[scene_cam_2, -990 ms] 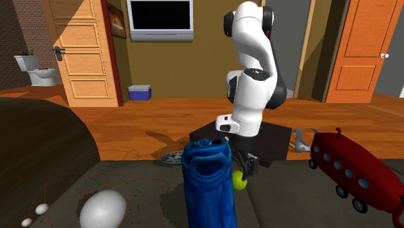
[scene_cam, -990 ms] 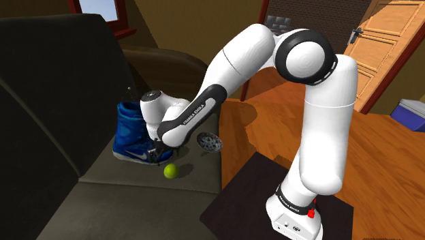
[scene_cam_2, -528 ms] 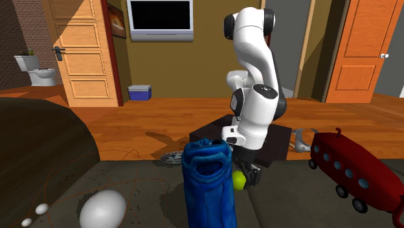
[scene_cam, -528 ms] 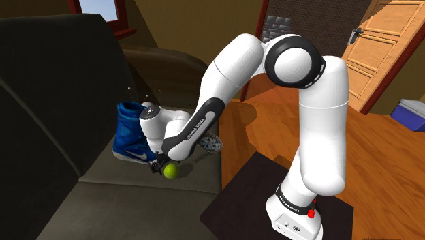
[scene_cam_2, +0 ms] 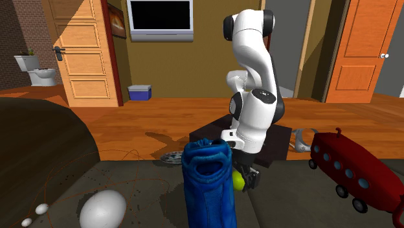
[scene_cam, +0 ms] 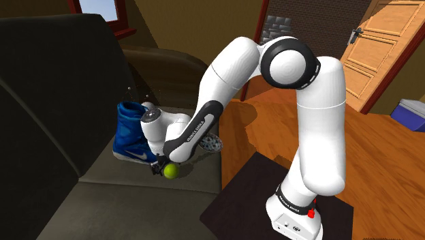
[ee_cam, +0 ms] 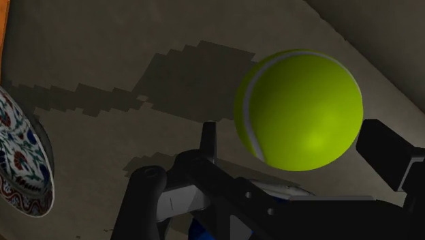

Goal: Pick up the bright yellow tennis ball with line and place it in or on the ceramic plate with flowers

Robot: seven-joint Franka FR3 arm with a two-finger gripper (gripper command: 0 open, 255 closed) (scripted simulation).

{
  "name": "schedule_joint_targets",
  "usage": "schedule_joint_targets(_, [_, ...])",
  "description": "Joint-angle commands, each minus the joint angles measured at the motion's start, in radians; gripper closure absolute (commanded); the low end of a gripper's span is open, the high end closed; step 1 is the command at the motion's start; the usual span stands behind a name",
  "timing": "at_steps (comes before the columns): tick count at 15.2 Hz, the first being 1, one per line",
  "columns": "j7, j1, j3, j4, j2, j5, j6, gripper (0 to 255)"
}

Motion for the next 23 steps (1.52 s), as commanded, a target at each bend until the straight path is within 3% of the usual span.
schedule_joint_targets(1, [0.000, 0.000, 0.000, 0.000, 0.000, 0.000, 0.000, 0])
schedule_joint_targets(2, [0.000, 0.000, 0.000, 0.000, 0.000, 0.000, 0.000, 255])
schedule_joint_targets(11, [0.000, 0.000, 0.000, 0.000, 0.000, 0.000, 0.000, 255])
schedule_joint_targets(23, [-0.072, -0.024, 0.039, -0.008, -0.138, 0.080, -0.120, 255])
